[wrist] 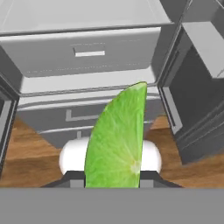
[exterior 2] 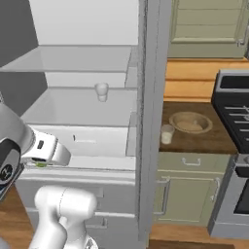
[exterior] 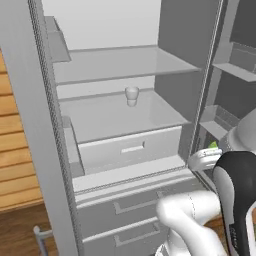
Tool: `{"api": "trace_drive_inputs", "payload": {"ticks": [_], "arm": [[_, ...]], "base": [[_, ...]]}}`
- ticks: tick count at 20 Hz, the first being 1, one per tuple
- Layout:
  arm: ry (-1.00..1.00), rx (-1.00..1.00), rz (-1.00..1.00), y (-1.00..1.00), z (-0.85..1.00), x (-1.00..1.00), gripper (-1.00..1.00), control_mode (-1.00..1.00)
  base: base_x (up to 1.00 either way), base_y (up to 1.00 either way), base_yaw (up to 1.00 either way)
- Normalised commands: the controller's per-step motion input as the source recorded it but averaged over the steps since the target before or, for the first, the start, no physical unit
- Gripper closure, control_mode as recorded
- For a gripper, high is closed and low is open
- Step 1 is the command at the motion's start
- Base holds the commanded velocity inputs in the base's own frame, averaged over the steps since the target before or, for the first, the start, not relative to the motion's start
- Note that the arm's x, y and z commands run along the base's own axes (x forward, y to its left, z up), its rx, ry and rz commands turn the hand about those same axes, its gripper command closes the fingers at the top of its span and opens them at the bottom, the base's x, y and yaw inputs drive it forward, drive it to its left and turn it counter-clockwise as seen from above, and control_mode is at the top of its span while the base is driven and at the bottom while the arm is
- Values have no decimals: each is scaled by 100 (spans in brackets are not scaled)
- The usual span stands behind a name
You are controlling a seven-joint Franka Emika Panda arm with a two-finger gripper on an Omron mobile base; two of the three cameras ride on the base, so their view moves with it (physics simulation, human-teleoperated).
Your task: Grab a lemon wedge from the fridge and one ice cube from the ice bowl, and put them in the glass of lemonade.
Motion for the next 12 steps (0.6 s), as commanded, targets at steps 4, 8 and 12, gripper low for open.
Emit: {"api": "trace_drive_inputs", "payload": {"ticks": [4,8,12], "arm": [[0,0,0,0,0,0,100,100],[0,0,0,0,0,0,100,100],[0,0,0,0,0,0,100,100]], "base": [[-100,-31,-47],[-82,-38,-50],[-12,-62,-56]]}}
